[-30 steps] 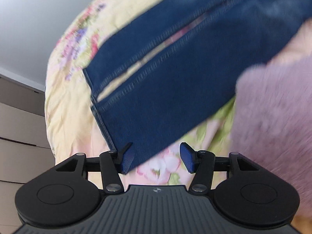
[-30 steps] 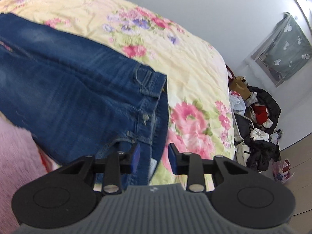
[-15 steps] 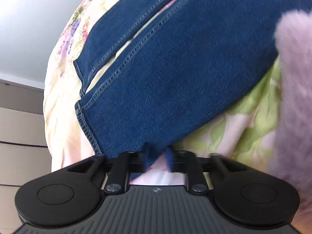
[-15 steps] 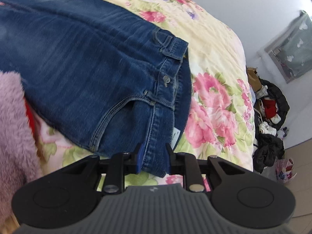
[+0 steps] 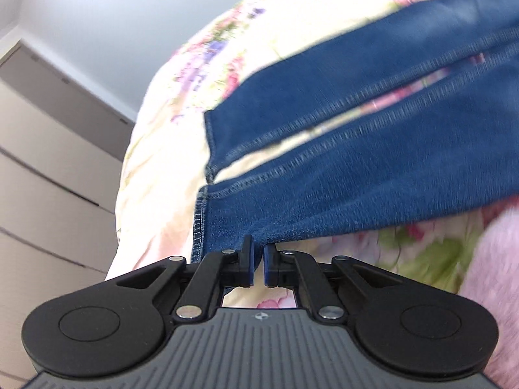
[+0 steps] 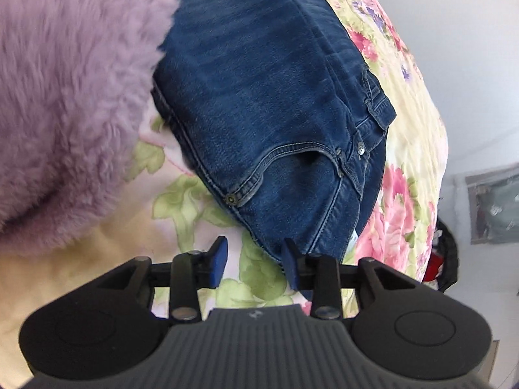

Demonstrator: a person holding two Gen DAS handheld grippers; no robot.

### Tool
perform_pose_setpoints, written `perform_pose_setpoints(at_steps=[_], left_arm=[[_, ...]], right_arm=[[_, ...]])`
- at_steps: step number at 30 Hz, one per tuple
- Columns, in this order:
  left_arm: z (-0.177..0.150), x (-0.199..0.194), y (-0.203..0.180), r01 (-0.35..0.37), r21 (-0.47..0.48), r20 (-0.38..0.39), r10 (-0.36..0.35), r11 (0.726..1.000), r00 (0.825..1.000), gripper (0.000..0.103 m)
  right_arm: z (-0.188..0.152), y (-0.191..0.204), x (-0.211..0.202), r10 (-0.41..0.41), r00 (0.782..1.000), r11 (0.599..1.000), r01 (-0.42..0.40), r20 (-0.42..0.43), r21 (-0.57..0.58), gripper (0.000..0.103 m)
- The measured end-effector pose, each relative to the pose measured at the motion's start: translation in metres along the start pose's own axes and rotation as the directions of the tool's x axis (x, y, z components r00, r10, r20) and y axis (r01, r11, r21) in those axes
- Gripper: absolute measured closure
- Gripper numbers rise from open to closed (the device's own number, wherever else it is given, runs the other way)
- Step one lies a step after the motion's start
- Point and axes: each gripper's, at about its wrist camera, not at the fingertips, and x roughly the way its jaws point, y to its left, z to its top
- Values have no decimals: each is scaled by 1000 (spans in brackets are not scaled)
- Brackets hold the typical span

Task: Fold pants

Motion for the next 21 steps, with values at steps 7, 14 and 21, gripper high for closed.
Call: perform_pose_setpoints(at_steps=[7,14,21], left_arm=[[15,-15,22,7,-147,27,-3,989,1000,99],[26,-21,23,-60,-173,74,74,983,995,99],[48,-20,47,-82,-255,71,103,964,992,100]], right_arm=[[3,13,2,-85,995,996,85,52,0,96],[10,-21,-21,-132,985,990,125,110,72,102],[38,-83,-42,-255,954,956,225,159,187,102]])
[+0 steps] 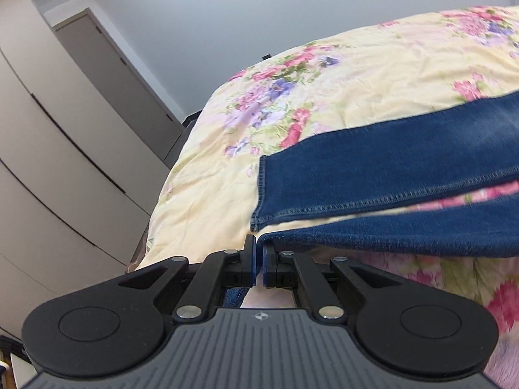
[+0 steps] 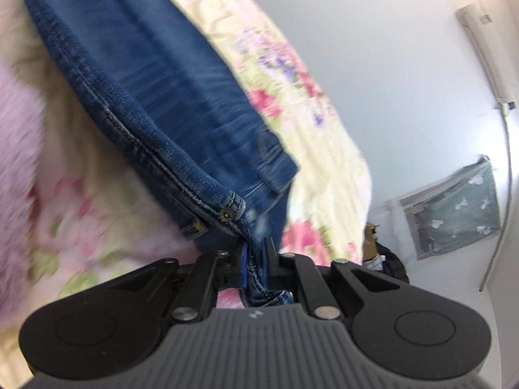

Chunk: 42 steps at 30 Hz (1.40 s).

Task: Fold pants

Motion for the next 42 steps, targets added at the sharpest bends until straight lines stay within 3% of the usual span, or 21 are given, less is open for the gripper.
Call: perform_pose_setpoints(at_steps=[5,11,18,26,32,37,41,42], left_arm=[[30,21,6,-8,-40,-37,7,999,999,100],[76,71,-13,-48,33,-75,51,998,996,100],[126,153,-58,-80,136,-128,97,987,987,99],[127,237,-108,-71,236,-198,120,969,973,99],[119,245,-109,-46,235,-189,92,971,978,100],[124,230,-90,-39,173,-152,66,984,986,99],[140,231,-90,-53,175,-132,77,983,988,100],[142,238,-93,-39,184,-164,70,982,984,100]], right_arm=[[42,-43,26,-61,998,995,60,4,81,102],[96,-69,94,-88,995,988,92,-41,124,102],[137,-67,198,-72,989,988,88,-126,126,102],[142,-29,300,2,974,996,17,-227,82,102],[139,-23,308,3,974,997,14,-224,72,101],[141,-28,278,-117,983,990,128,-145,65,102],[150,-32,284,-125,977,987,140,-174,78,102],[152,-31,290,-120,974,987,137,-191,80,102]])
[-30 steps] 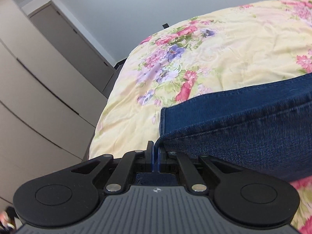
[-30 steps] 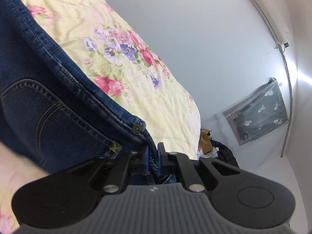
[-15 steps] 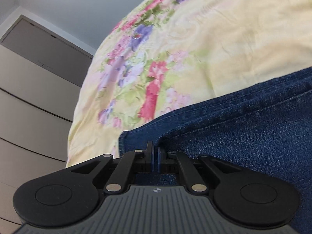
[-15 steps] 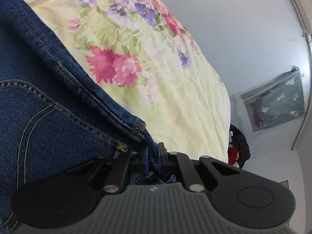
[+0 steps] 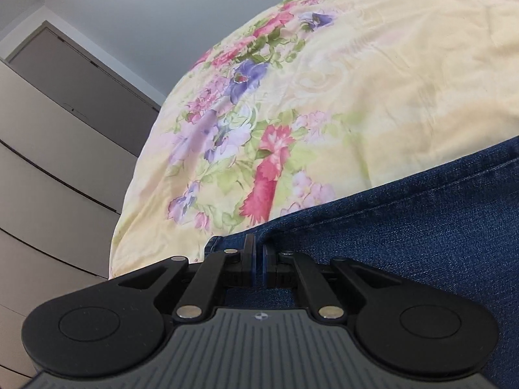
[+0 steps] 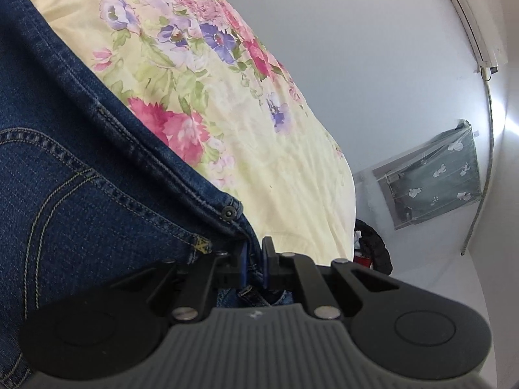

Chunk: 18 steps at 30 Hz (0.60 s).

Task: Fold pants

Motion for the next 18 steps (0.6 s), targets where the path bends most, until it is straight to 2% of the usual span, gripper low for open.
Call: perform_pose_setpoints(at_steps=[2,3,5,7,9,10,11,14,18], left_arm=[[4,11,-7,13,38,-33,-12,999,999,98],[4,15,-9,6,51,-30,-4,999,1000,90],[5,23,-9,10,50,-43,-7,999,999,83],[4,27,-5,7,40,-30,-5,999,1000,69],[4,28,3,-14,41,-10,15,999,1000,39],[4,28,9,-18,40,-1,18,999,1000,36],[4,28,15,-25,34,3,25,999,1000,34],[4,26,41,-61,-40,8,61,997,998,34],[-10,15,81,-20,-202,12,23,979,1000,34]], right_arm=[[4,4,12,28,999,999,-28,-40,18,102],[4,8,16,34,998,999,-34,-56,14,102],[4,12,21,41,997,999,-40,-72,24,99],[4,11,21,44,996,998,-40,-78,53,97],[3,10,20,36,996,998,-32,-79,57,85],[3,9,20,15,997,998,-10,-82,56,67],[2,7,18,-1,997,998,6,-81,66,55],[-1,-3,11,-4,995,989,18,-96,145,54],[-6,-10,-7,0,994,970,25,-105,241,49]])
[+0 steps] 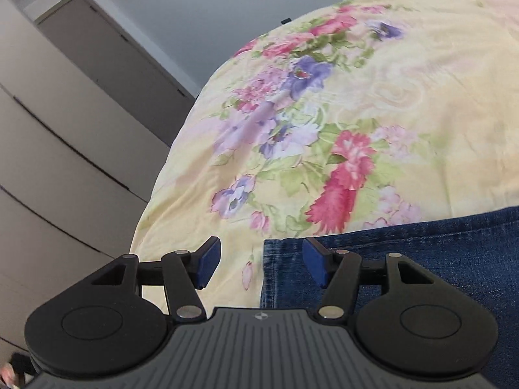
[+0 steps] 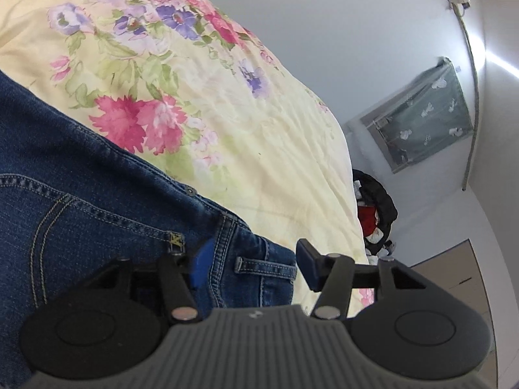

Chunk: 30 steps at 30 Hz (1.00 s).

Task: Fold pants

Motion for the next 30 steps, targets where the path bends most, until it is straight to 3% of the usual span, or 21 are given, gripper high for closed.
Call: perform_pose_setpoints(at_steps=[3,6,8,13,16,24,28,30], left_arm=[[-18,-12,30,98,-137,-5,-100,986,995,34],[-45,-21,54,161,-276,-23,-174,948,985,34],[-66,-28,70,215,-363,-13,-235,907,972,34],[-122,-35,97,297,-574,29,-344,763,939,34],[-147,-33,101,320,-627,42,-379,710,924,34],[-166,-21,96,338,-696,49,-427,634,903,35],[-166,-16,87,326,-702,34,-428,633,903,35],[-167,-15,83,319,-703,25,-426,636,904,35]], right_arm=[[-6,0,-20,54,998,995,-53,-10,84,49],[-13,-3,-43,151,988,970,-145,-17,195,49],[-19,-3,-59,199,980,949,-188,-20,254,49],[-38,2,-98,291,957,900,-272,-3,342,51],[-53,5,-124,354,935,853,-324,2,409,51],[-106,33,-185,525,851,724,-428,-29,541,51],[-117,62,-189,611,791,650,-475,-35,593,51],[-112,80,-189,620,784,649,-488,-34,584,51]])
